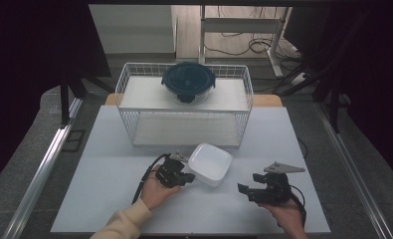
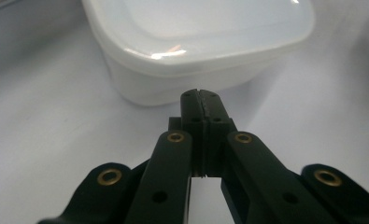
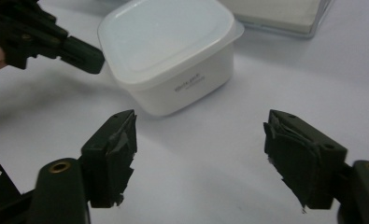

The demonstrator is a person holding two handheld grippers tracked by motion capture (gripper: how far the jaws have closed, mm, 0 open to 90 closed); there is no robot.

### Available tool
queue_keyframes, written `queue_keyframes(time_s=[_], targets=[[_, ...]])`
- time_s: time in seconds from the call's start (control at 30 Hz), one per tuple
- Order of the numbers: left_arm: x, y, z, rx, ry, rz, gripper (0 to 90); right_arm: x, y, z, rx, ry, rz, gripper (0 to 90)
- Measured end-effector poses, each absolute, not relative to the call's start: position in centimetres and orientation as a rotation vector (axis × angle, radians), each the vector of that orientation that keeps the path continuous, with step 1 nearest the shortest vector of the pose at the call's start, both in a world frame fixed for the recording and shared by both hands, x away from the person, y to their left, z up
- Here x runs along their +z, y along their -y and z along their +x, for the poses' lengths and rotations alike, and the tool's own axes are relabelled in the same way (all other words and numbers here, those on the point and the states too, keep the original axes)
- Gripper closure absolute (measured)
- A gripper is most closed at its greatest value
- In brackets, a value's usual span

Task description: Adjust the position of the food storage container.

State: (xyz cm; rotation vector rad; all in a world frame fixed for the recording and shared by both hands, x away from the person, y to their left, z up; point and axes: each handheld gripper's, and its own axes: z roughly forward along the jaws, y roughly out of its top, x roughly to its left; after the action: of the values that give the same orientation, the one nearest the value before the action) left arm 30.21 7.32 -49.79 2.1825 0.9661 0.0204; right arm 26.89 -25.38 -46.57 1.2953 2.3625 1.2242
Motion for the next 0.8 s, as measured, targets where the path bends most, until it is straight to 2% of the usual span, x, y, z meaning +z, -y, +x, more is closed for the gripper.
queue_keyframes(time_s=[0.07, 0.1, 0.17, 0.2, 0.23, 0.27, 0.3, 0.33, 0.43, 0.47, 0.5, 0.63, 0.8], targets=[[-49.3, -8.2, 29.4, 0.052, -0.975, 2.171, 89.0, -46.1, 25.5, 27.3, 1.224, -2.362, 1.279, 29.5], [-49.0, -8.7, 29.0, 0.068, -0.985, 2.165, 85.2, -45.8, 25.5, 27.6, 1.222, -2.358, 1.274, 31.4], [-48.6, -9.9, 28.1, 0.111, -1.019, 2.159, 70.1, -45.3, 25.7, 28.3, 1.233, -2.356, 1.277, 35.7], [-48.4, -10.6, 27.8, 0.136, -1.027, 2.157, 53.8, -44.9, 25.8, 29.1, 1.235, -2.361, 1.284, 39.9], [-48.2, -11.2, 27.3, 0.149, -1.055, 2.151, 53.8, -44.9, 25.8, 29.1, 1.235, -2.361, 1.284, 39.9], [-48.1, -11.8, 27.0, 0.156, -1.074, 2.15, 45.9, -44.8, 25.8, 29.6, 1.228, -2.368, 1.286, 42.1], [-48.0, -12.5, 26.8, 0.167, -1.091, 2.147, 34.4, -44.5, 25.6, 30.6, 1.211, -2.381, 1.285, 45.8], [-48.0, -13.1, 26.4, 0.176, -1.115, 2.138, 34.4, -44.5, 25.6, 30.6, 1.211, -2.381, 1.285, 45.8], [-48.1, -14.6, 25.5, 0.197, -1.157, 2.126, 25.6, -44.3, 25.3, 32.0, 1.16, -2.39, 1.29, 55.5], [-48.3, -15.0, 25.3, 0.202, -1.168, 2.117, 23.1, -44.2, 25.0, 32.9, 1.113, -2.399, 1.288, 63.8], [-48.4, -15.5, 25.0, 0.208, -1.172, 2.12, 23.1, -44.2, 25.0, 32.9, 1.113, -2.399, 1.288, 63.8], [-49.1, -16.6, 24.7, 0.199, -1.201, 2.119, 21.0, -44.2, 23.7, 35.0, 1.004, -2.43, 1.238, 81.7], [-49.3, -17.2, 24.8, 0.195, -1.206, 2.105, 21.0, -44.3, 22.2, 36.7, 0.944, -2.464, 1.199, 89.2]])
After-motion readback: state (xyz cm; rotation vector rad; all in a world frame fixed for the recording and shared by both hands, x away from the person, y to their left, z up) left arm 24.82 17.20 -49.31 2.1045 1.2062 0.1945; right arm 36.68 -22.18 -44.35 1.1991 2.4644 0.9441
